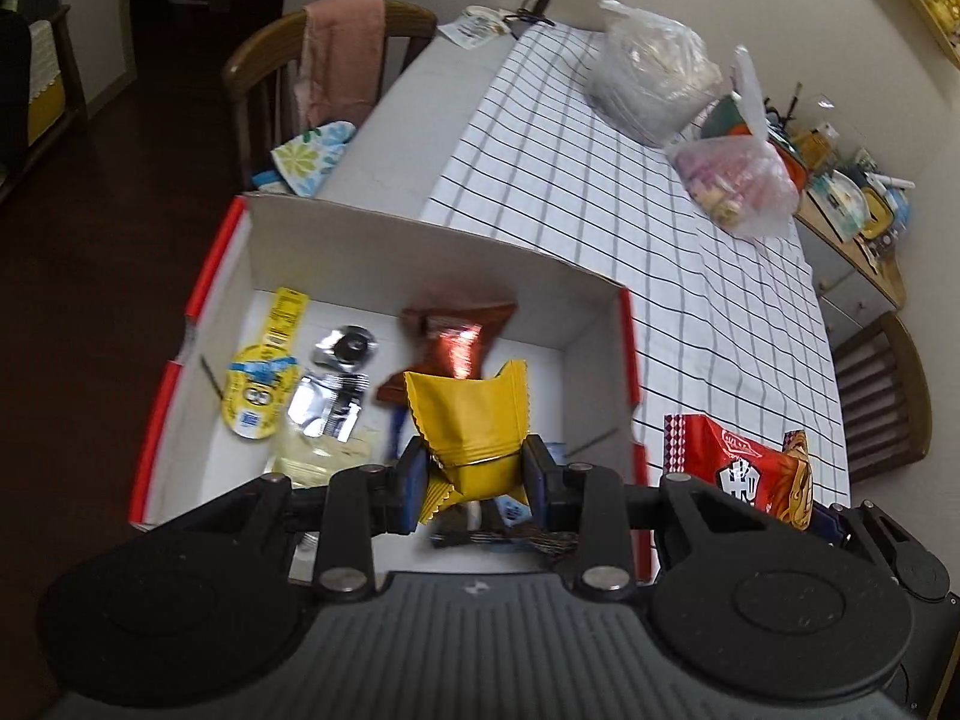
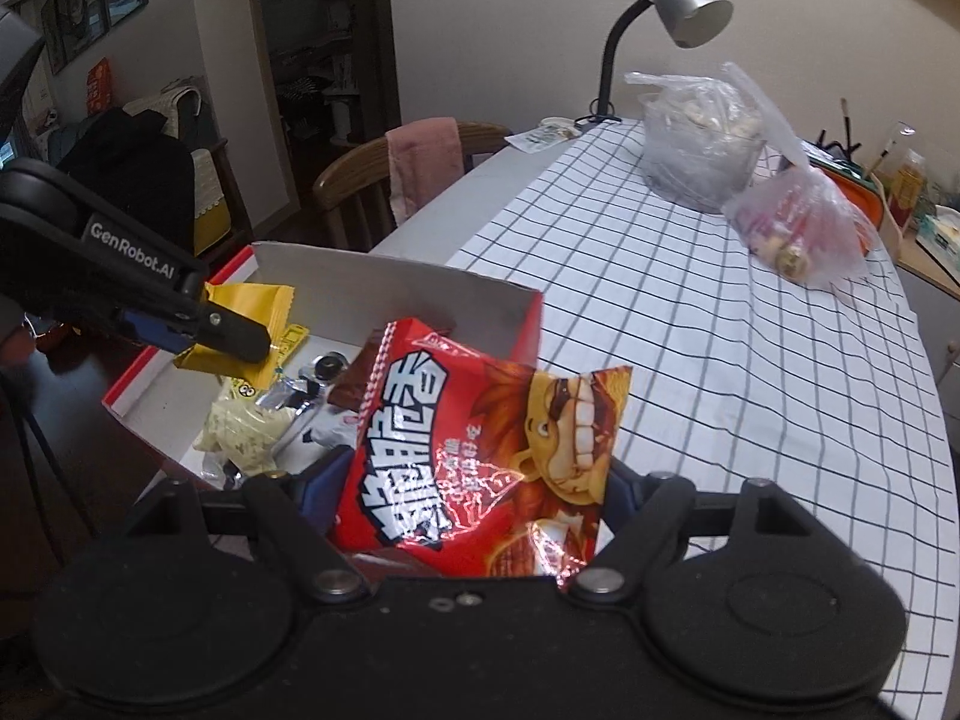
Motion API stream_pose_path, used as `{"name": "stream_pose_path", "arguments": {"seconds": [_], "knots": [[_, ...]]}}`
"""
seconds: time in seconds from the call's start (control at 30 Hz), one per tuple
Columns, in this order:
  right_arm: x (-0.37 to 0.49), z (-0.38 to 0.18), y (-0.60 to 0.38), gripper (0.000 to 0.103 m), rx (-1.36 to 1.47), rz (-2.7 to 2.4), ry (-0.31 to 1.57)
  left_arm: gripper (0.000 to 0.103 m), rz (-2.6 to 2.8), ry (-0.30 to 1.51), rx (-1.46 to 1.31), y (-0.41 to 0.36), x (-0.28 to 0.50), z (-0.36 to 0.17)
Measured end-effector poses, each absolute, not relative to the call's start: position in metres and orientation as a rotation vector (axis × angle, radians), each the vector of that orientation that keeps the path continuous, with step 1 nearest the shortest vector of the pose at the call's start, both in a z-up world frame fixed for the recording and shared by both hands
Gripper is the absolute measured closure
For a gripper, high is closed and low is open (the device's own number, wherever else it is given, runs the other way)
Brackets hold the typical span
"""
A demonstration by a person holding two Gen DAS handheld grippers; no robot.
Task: Organize snacks
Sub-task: 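Carry the yellow candy and red chip bag over the white box with both tools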
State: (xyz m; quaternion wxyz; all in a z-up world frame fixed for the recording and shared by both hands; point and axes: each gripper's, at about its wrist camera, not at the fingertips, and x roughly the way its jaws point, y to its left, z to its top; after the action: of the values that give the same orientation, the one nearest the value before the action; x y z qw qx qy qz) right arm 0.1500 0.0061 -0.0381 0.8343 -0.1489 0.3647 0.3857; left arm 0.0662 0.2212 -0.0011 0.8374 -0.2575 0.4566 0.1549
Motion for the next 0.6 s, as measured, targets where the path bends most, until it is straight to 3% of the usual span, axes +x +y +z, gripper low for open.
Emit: {"name": "stream_pose_path", "arguments": {"seconds": [0.6], "knots": [[0.162, -0.095, 0.1, 0.023, -0.46, 0.864, 0.84, 0.071, 0.397, 1.004, -0.497, 0.287, 0.07, -0.05]]}}
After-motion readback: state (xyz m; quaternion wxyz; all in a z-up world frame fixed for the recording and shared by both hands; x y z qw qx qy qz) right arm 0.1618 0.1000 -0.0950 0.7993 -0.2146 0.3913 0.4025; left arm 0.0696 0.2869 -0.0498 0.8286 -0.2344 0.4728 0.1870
